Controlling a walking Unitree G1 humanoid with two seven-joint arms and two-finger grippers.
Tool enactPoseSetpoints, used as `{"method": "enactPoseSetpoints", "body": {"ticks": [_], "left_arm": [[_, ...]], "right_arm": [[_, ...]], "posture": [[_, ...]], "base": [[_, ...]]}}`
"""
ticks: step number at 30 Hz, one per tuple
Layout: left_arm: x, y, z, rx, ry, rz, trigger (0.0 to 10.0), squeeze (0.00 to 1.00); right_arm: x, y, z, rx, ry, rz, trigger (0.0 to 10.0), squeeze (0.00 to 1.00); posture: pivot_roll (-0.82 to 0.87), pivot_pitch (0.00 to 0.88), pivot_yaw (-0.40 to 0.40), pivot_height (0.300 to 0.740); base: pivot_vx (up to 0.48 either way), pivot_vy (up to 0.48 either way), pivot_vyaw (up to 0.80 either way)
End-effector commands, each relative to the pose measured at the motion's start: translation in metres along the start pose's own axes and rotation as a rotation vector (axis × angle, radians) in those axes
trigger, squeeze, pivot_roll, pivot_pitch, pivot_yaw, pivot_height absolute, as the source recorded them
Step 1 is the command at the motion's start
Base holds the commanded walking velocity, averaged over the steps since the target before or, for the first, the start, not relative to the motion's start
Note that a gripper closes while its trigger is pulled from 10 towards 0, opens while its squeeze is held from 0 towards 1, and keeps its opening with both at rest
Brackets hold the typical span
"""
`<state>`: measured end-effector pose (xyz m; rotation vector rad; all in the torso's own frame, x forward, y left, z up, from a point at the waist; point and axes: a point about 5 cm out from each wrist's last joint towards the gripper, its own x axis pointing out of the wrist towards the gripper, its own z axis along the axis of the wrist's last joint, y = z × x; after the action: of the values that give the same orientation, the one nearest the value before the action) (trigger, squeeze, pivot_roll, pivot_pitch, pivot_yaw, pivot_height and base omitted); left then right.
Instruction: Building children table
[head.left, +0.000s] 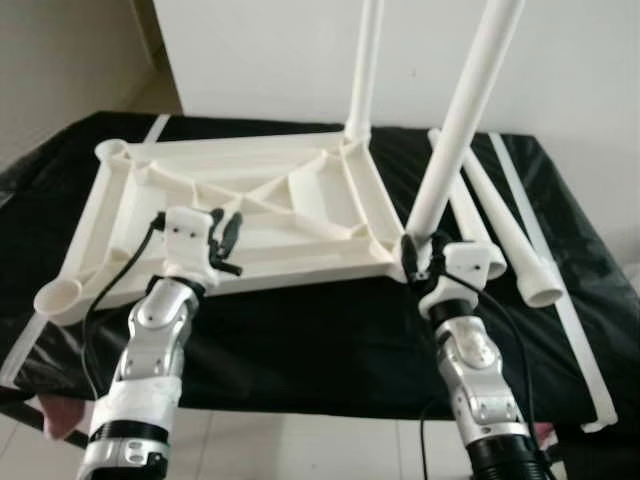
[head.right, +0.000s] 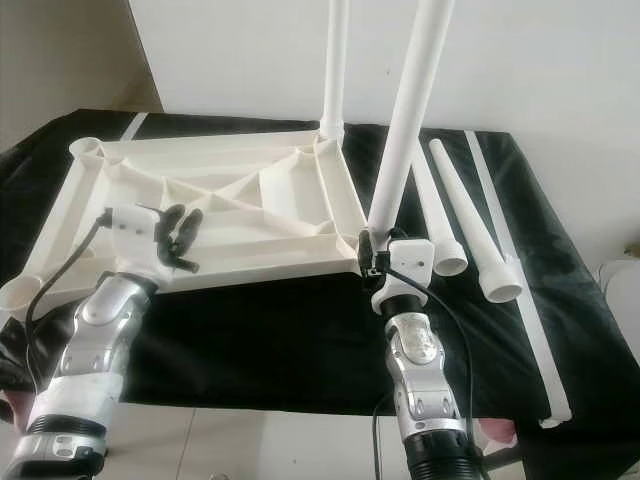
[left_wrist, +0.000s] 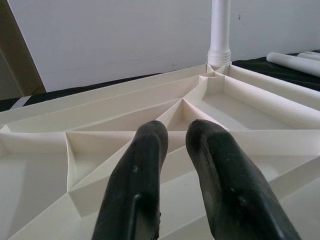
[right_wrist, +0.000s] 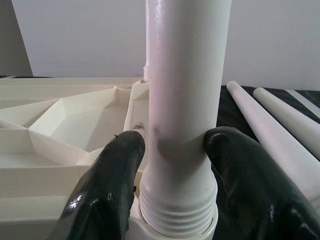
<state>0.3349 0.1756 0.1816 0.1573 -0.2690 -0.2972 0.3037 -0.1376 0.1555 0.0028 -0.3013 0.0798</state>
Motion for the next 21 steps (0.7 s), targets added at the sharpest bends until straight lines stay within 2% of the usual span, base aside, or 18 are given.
{"method": "enactPoseSetpoints", "body": {"ticks": [1,10,11,14,15,21], "left_arm": [[-0.0019,0.0006,-0.0023,0.008,0.001,0.022,0.0,0.0],[-0.0022,-0.0007,-0.004,0.012,0.009,0.014,0.0,0.0],[-0.0023,-0.0016,-0.0051,0.004,0.018,0.008,1.4,0.0],[-0.0023,-0.0025,-0.0065,-0.007,0.028,0.001,1.4,0.0],[-0.0028,-0.0039,-0.007,-0.016,0.028,-0.005,10.0,1.0],[-0.0033,-0.0049,-0.0068,-0.018,0.025,-0.012,10.0,1.0]], "right_arm": [[0.0004,0.0003,-0.0025,0.003,0.011,0.005,10.0,0.0],[-0.0018,0.0014,-0.0033,0.002,0.014,0.012,10.0,0.0],[-0.0021,0.0013,-0.0034,0.002,0.014,0.012,10.0,0.0],[-0.0023,0.0012,-0.0035,0.001,0.014,0.013,10.0,0.0],[-0.0025,0.0012,-0.0034,0.0,0.014,0.014,10.0,0.0],[-0.0029,0.001,-0.0031,0.0,0.015,0.015,10.0,0.0]], "posture": [[-0.03,0.107,-0.028,0.74],[-0.04,0.104,-0.028,0.74],[-0.04,0.103,-0.029,0.74],[-0.04,0.103,-0.029,0.74],[-0.04,0.101,-0.03,0.74],[-0.04,0.103,-0.031,0.74]], "base": [[0.0,0.0,0.0],[0.0,0.0,0.0],[0.0,0.0,0.0],[0.0,0.0,0.0],[0.0,0.0,0.0],[0.0,0.0,0.0]]}}
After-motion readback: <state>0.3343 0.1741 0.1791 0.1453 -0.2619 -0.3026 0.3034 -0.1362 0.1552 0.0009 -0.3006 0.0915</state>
